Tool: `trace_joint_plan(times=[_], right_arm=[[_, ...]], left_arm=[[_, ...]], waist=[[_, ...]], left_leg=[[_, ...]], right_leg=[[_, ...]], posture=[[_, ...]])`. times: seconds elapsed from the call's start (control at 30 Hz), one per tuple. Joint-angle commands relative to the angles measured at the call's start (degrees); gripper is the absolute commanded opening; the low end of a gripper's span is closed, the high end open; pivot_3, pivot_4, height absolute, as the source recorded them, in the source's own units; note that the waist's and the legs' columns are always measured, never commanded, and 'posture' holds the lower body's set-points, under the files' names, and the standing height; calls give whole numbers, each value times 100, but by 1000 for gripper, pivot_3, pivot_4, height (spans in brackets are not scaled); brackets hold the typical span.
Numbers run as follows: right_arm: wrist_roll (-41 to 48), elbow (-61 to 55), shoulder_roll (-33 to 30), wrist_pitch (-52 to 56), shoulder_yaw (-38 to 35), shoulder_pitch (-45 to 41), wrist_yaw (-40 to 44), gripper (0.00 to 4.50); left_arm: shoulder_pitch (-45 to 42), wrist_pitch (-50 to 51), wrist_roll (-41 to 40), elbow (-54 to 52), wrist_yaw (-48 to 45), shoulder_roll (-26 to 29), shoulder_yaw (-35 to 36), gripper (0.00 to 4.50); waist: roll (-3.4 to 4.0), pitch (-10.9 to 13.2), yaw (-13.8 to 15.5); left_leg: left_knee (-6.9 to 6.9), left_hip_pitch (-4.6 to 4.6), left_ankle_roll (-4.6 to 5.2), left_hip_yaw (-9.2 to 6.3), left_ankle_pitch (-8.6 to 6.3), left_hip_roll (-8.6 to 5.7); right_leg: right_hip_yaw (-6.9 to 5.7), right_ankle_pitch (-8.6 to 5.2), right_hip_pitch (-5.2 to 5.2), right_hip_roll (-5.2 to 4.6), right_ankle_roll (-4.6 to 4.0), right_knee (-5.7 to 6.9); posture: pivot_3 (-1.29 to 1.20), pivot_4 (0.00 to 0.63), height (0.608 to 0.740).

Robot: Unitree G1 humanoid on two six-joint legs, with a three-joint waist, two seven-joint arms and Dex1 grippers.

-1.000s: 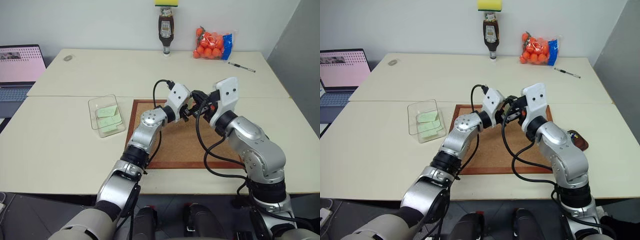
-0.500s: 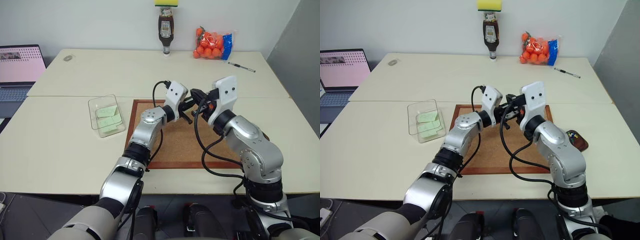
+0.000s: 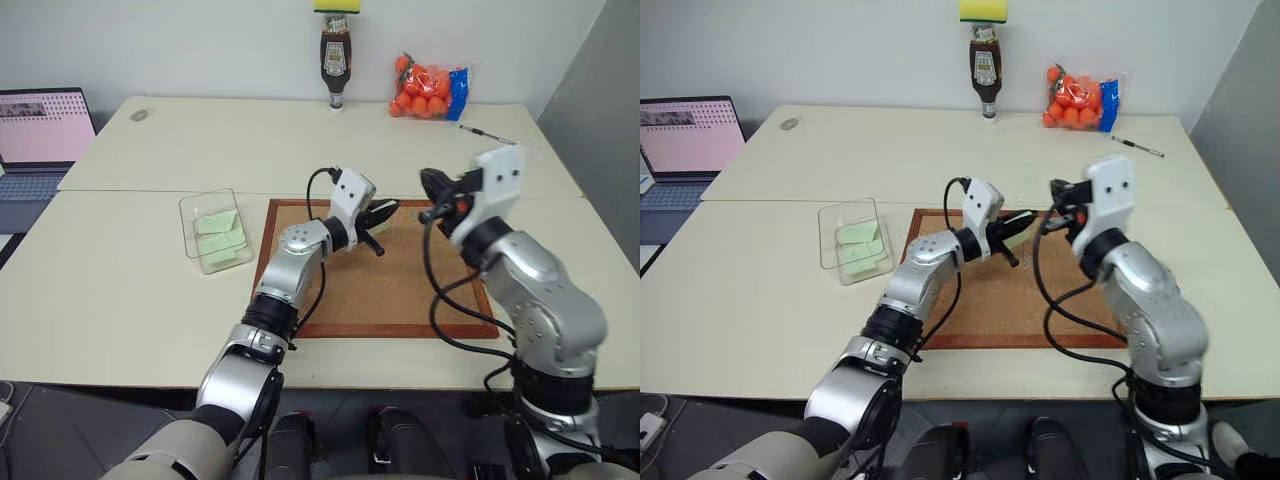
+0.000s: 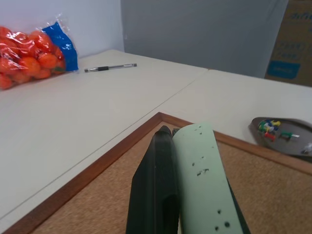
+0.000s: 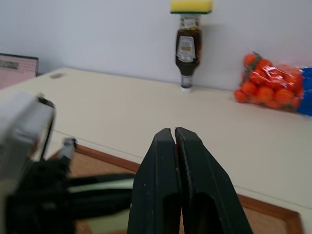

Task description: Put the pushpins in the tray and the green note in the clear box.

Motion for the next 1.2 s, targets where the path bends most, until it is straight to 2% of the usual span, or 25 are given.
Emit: trace_joint_plan(times=[0.03,0.13,0.27,0.53,0.83,1.1,1.2], right_arm=[[2,-530,-331,276,-612,544,-64,0],[-232,-403,-585,282,-979,1124,-153,0],[-547,200,-785,-8,-1029,1481,-180,0],[-830,1220,-863,-328,-997,1379,-135,0],[-813,1318,-812,-69,-1071,1419,-163,0],[-783,1196,-784,183,-1157,1452,-199,1586],[-770,1115,-789,259,-1187,1465,-196,2322]], left_arm=[[79,-443,227,-546,30,97,-189,84],[173,-851,505,-763,32,265,-372,84],[262,-1107,668,-882,49,353,-516,84],[367,-1081,725,-1007,135,343,-571,84],[420,-1085,729,-1026,145,398,-592,84],[390,-1091,741,-990,127,375,-626,0],[383,-1096,739,-986,121,373,-628,0]], waist=[[0,0,3],[0,0,9],[-1,0,-4],[0,0,-10],[0,0,-1],[0,0,-2],[0,0,-2]], left_leg=[[1,1,0,-3,0,1],[2,1,0,-1,0,0],[1,6,0,7,0,-2],[1,8,0,7,0,0],[2,5,0,11,0,-3],[2,6,0,10,0,-2],[3,5,0,10,0,-2]], right_leg=[[0,0,3,-1,0,0],[1,0,3,-2,0,0],[4,0,4,-4,0,1],[4,0,4,2,0,3],[4,0,3,0,1,1],[5,0,3,0,1,2],[4,0,3,0,1,2]], posture=[[0,150,740],[0,150,740],[0,150,740],[0,150,740],[0,150,740],[0,150,740],[0,150,740]])
